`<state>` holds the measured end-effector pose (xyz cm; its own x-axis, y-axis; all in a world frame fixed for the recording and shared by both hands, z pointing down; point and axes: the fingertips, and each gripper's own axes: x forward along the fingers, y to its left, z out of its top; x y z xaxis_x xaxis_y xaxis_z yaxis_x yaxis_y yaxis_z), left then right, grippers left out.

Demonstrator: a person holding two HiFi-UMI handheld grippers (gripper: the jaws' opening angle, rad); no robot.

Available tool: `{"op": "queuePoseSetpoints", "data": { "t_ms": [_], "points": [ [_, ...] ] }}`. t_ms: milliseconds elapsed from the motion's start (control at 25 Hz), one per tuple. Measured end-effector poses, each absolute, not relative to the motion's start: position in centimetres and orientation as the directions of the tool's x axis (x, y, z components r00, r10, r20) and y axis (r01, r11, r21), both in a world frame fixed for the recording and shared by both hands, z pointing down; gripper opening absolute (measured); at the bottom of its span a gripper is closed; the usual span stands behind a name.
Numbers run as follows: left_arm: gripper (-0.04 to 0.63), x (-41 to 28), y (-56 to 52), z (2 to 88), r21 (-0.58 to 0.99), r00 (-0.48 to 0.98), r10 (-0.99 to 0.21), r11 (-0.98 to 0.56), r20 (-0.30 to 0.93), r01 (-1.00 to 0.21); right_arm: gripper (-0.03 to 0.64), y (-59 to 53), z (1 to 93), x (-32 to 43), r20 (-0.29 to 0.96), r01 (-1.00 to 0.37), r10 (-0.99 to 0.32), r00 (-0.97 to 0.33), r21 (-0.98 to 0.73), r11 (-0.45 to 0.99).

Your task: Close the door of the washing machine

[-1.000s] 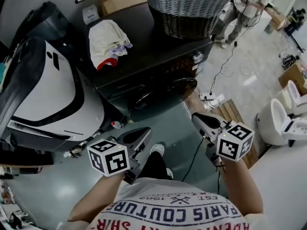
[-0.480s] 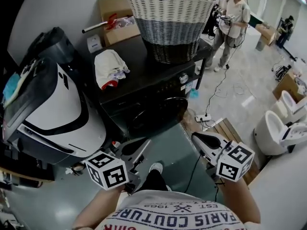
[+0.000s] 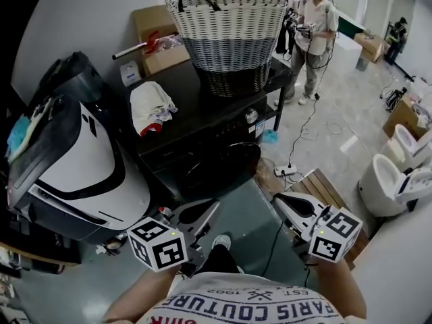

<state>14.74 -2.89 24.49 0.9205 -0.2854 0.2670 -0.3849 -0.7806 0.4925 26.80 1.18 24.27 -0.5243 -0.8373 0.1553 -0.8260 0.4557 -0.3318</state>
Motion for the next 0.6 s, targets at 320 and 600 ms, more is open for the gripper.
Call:
{"op": "queuePoseSetpoints", "data": {
  "t_ms": [320,600],
  "points": [
    [0.025,16.7,-2.2,24.8,0.498,0.932,-0.227,-0.796,0.281,-0.344,0.021,2.5,24.6,27.5,0.156,-0.837,-0.851,-0.502,-0.338,0.431],
    [0.025,17.0,-1.9,26.1,0.513,0.932,-0.205,-0.789,0.298,-0.337,0.021,2.9,25.5,27.6,0.168,-0.838,-0.852,-0.495,-0.353,0.417]
  ]
}}
